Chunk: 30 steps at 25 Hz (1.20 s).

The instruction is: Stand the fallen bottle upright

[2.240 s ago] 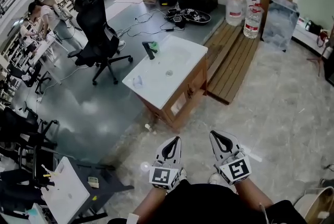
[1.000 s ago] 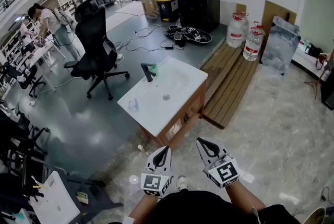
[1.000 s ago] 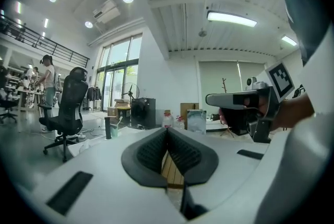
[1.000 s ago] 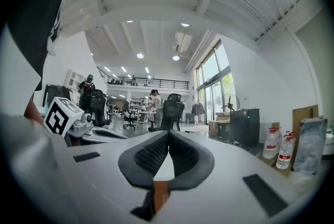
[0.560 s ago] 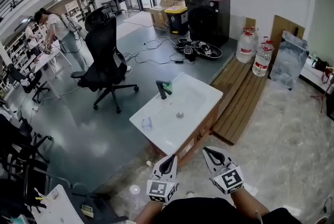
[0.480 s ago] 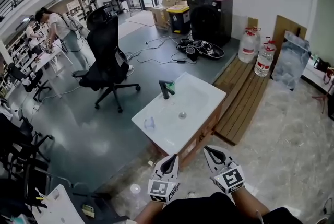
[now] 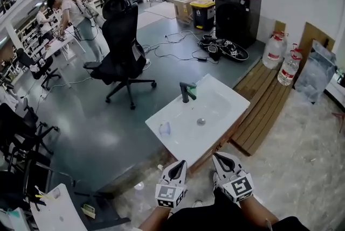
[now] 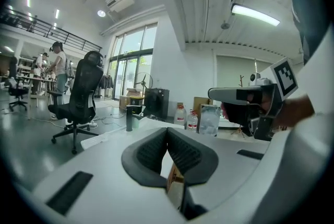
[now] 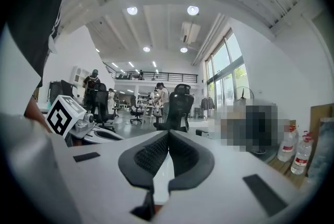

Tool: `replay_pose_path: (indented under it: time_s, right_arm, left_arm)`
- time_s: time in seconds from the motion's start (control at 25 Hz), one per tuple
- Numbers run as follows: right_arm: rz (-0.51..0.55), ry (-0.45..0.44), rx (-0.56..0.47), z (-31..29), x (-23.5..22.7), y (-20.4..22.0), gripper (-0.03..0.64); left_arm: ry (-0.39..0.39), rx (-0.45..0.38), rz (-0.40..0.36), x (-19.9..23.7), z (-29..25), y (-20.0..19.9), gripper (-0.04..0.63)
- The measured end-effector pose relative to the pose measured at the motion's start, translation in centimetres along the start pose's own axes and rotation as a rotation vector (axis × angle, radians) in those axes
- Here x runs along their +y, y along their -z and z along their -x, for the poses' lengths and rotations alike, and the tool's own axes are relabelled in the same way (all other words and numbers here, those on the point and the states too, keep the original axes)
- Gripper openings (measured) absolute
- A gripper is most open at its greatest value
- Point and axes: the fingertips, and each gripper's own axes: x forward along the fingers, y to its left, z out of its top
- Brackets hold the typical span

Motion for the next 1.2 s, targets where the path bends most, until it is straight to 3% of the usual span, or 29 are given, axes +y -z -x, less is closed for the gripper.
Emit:
replay_pose_path:
  time_s: [0.32, 0.72, 1.2]
  right_arm:
    - [-0.038, -0.097, -0.018, -5.9, -5.2, 0.9, 0.015]
    - [-0.078, -0.222, 0.023, -11.4, -14.6, 2.4, 0.015]
    - [-0.071, -0.427, 0.014, -15.1, -16.0, 1.8, 0.015]
  left_arm:
    - [-0.144, 0.023, 0.025, 4.1, -5.0, -0.8, 0.015]
    - [-0.269, 0.075, 0.056, 4.8, -13.4, -2.0, 0.015]
    - [-0.413, 0.072, 0.06, 5.1, -16.1, -4.1, 0.016]
